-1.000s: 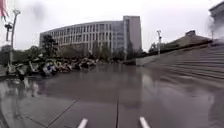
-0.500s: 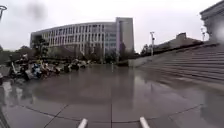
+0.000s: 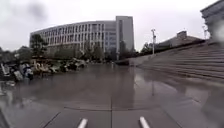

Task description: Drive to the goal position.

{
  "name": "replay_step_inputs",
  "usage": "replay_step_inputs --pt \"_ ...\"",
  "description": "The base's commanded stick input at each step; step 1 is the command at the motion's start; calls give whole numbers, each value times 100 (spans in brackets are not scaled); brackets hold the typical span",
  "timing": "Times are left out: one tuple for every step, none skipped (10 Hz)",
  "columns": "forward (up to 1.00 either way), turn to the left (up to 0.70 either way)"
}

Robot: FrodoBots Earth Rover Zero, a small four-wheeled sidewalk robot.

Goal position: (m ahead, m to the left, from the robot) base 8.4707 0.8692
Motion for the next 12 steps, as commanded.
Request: replay_step_inputs --pt "100 0" --pt "100 0" --pt "100 0" --pt "100 0" --pt "100 0" --pt "100 0" --pt "100 0" --pt "100 0" --pt "100 0" --pt "100 0" --pt "100 0" --pt "100 0"
